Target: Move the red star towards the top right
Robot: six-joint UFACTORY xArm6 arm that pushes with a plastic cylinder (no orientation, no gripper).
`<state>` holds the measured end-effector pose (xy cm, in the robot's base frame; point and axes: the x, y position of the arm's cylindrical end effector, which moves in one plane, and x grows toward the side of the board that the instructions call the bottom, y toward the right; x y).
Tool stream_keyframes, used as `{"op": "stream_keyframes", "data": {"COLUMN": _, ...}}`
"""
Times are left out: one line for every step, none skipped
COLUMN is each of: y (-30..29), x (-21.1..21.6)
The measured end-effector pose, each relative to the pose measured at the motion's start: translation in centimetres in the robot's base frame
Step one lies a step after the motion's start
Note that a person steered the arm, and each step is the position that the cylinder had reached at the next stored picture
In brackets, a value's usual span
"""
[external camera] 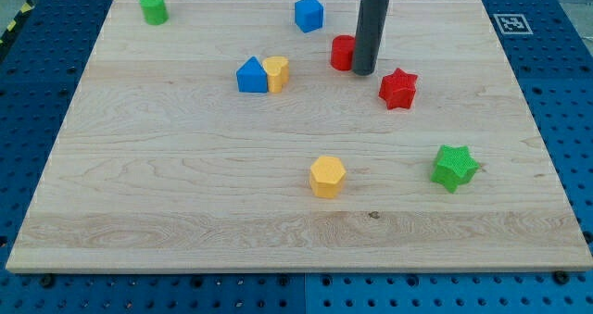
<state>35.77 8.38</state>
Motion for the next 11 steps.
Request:
{"op": "stream_keyframes", "data": {"y": -0.6, "x": 3.9}}
{"op": "stream_keyframes", "data": {"y": 0.9, "x": 8.6}}
{"op": "stream_keyframes", "data": {"y": 5.4, "x": 9.0}}
{"op": "stream_keyframes", "data": {"y": 5.5, "x": 5.7}}
{"op": "stream_keyframes", "data": {"y": 5.5, "x": 5.6}}
{"op": "stream_keyframes", "data": {"y": 3.8, "x": 6.1}}
{"op": "stream_keyframes", "data": {"y": 1.3, "x": 5.4}}
{"op": "stream_keyframes", "data": {"y": 3.1, "x": 4.9}}
{"op": "stream_keyframes", "data": {"y": 4.5, "x": 4.9}}
{"op": "stream_keyframes", "data": {"y": 4.6, "x": 4.2}}
{"op": "stream_keyframes", "data": {"y": 3.5, "x": 1.2}}
